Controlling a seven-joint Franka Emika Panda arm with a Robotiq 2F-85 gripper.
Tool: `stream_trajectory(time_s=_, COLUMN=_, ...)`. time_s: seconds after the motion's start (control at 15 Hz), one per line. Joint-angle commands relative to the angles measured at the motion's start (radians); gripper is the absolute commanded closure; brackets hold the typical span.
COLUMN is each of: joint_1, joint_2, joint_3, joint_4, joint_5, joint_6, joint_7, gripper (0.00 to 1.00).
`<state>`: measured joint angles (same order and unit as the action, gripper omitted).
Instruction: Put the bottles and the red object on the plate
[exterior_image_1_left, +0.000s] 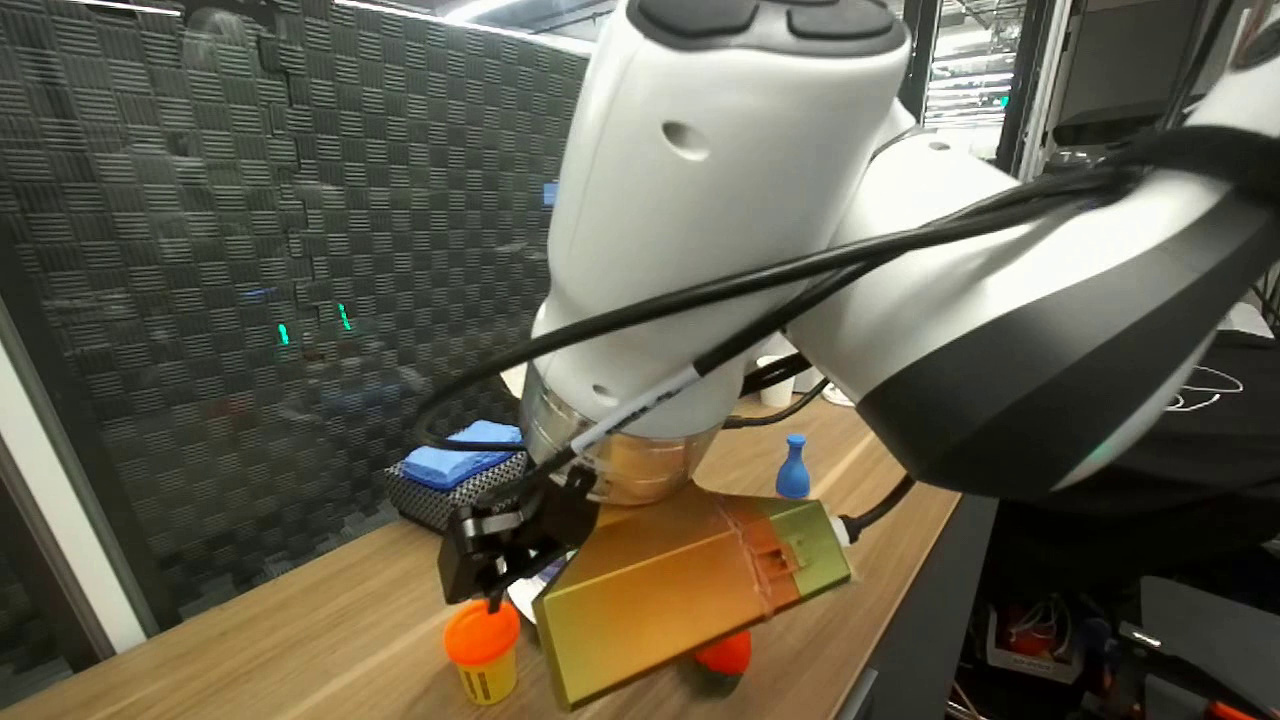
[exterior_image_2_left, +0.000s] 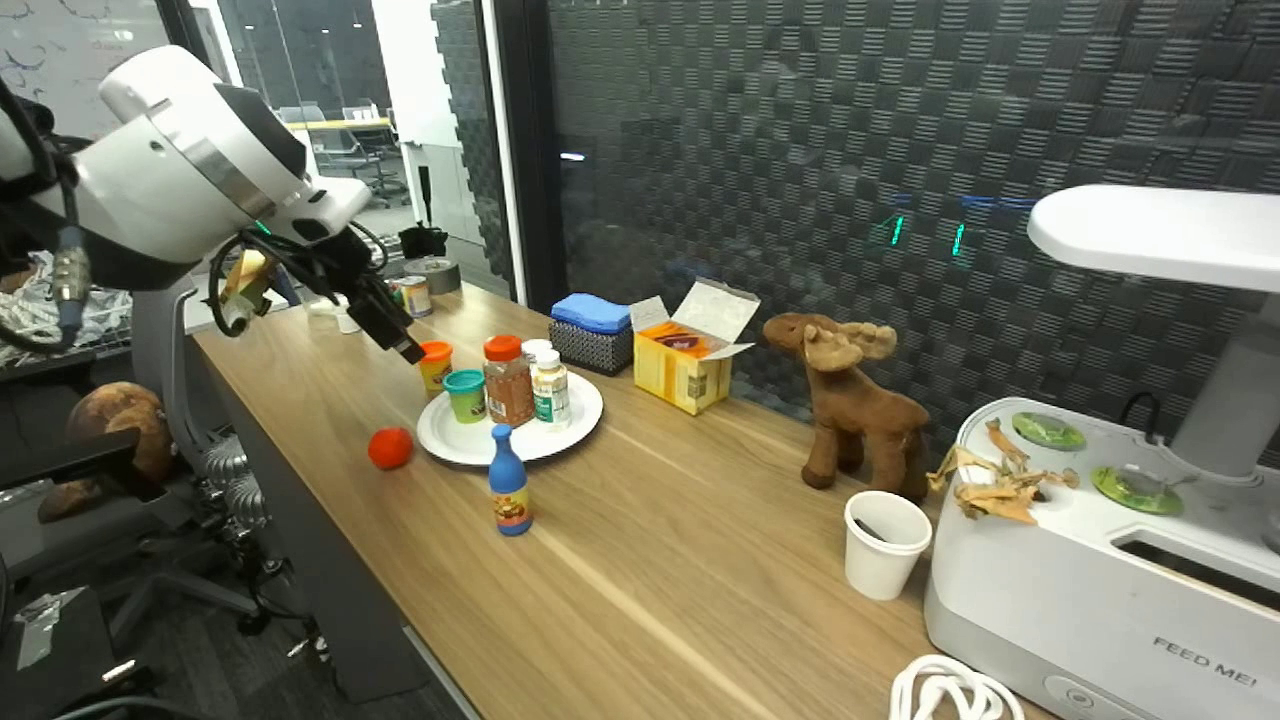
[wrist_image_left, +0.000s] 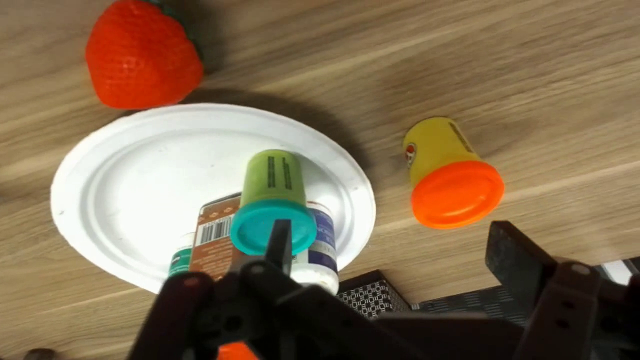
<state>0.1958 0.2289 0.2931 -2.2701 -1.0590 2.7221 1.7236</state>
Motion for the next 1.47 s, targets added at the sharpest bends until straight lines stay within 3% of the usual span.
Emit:
stream_trajectory(time_s=0.0, joint_1=0.014, joint_2=-0.002, joint_3=0.039, joint_4=0.042, joint_5=0.116, joint_6=-0.071, joint_7=-0.026, gripper=0.0)
stream_trajectory(time_s=0.13, joint_1=0.026, joint_2=0.034, joint_3=0.062, joint_4=0.098, joint_5=0.179, joint_6=-0.16, joint_7=-0.056, gripper=0.0)
stream_trajectory(time_s=0.2, joint_1=0.085, joint_2=0.053, joint_3=0.022, joint_4=0.135, joint_5=0.243, joint_6=-0.209, joint_7=-0.097, gripper=0.0)
stream_trajectory(time_s=0.53, joint_1=0.18, joint_2=0.142, joint_3=-0.01, joint_4=0.3, joint_5=0.332, joint_6=-0.384, joint_7=-0.125, gripper=0.0)
stream_trajectory(time_s=0.8, joint_1=0.213, joint_2=0.199, joint_3=-0.049, joint_4=0.37, joint_5=0.363, joint_6=-0.386, joint_7=-0.125, gripper=0.0)
stream_trajectory(time_s=1.4, joint_1=0.208, joint_2=0.262, joint_3=-0.121, joint_4=0.384, joint_5=0.455, joint_6=-0.362, joint_7=-0.144, gripper=0.0)
